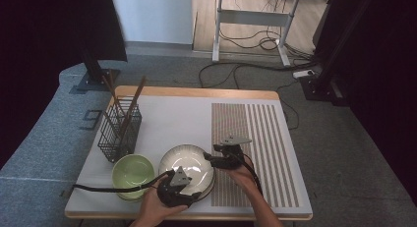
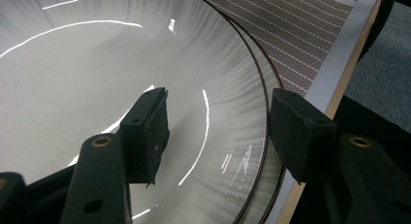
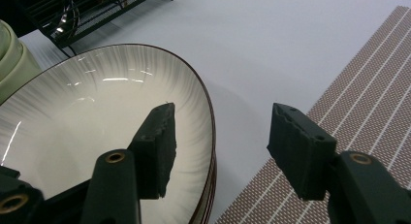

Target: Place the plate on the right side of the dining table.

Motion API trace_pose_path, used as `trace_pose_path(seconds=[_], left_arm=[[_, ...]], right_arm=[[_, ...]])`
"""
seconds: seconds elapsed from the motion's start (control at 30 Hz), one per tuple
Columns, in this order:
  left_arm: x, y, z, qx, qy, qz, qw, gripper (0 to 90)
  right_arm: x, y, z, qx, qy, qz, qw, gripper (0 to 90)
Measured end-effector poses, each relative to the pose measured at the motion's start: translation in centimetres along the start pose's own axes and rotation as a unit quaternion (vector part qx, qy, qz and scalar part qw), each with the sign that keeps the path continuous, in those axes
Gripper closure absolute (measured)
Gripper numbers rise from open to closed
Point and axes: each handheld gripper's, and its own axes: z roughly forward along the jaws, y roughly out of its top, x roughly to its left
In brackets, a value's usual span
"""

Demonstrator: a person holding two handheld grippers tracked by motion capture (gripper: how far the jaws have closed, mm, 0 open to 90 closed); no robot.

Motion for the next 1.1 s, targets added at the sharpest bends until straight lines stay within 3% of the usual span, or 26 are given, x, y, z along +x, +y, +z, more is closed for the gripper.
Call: trace_pose_path(seconds=[0.37, 0.7, 1.1], left_arm=[[0.0, 0.1, -0.1, 0.000, -0.003, -0.002, 1.0000, 39.8], [0.0, 0.1, -0.1, 0.004, -0.004, -0.003, 1.0000, 39.6], [0.1, 0.0, 0.2, 0.012, -0.006, -0.006, 0.9999, 39.6]], right_arm=[[0.3, 0.4, 1.5, 0.009, 0.018, -0.002, 0.9998, 49.1], [1.0, 0.6, 3.4, 0.034, 0.032, -0.008, 0.9989, 51.0], [1.1, 0.3, 3.7, 0.047, 0.034, -0.015, 0.9982, 61.1]])
